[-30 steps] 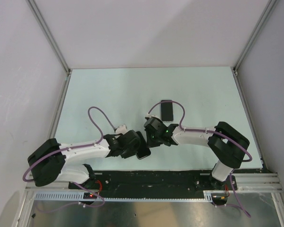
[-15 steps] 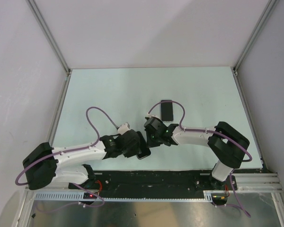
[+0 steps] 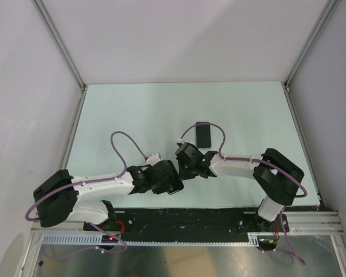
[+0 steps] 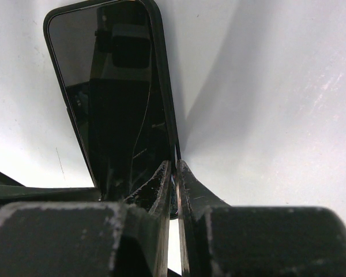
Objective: Put the phone into the phone case
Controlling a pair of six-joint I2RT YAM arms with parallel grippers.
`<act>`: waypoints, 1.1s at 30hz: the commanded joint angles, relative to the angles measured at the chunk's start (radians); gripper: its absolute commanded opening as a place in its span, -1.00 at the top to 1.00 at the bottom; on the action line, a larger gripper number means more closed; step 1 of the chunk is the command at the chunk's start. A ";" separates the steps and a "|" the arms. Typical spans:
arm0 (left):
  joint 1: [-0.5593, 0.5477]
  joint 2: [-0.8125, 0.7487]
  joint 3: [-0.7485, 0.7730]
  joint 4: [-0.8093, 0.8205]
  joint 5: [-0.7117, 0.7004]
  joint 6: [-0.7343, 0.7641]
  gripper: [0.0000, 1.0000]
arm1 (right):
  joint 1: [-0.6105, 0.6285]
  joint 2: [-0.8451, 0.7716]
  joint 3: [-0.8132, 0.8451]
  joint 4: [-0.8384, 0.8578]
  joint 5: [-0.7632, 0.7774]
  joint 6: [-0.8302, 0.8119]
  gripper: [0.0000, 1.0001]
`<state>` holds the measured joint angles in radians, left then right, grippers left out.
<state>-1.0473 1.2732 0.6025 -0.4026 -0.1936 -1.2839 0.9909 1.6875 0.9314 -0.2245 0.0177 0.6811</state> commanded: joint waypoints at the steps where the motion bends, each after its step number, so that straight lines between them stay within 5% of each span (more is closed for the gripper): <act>1: -0.021 0.003 0.008 -0.002 -0.004 -0.017 0.49 | 0.016 0.042 -0.011 -0.038 -0.046 0.013 0.79; 33: -0.035 0.053 0.047 -0.094 -0.060 0.024 0.52 | 0.023 0.050 -0.011 -0.041 -0.045 0.016 0.79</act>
<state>-1.0756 1.3087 0.6273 -0.4847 -0.2119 -1.2751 0.9909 1.6886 0.9318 -0.2245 0.0177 0.6815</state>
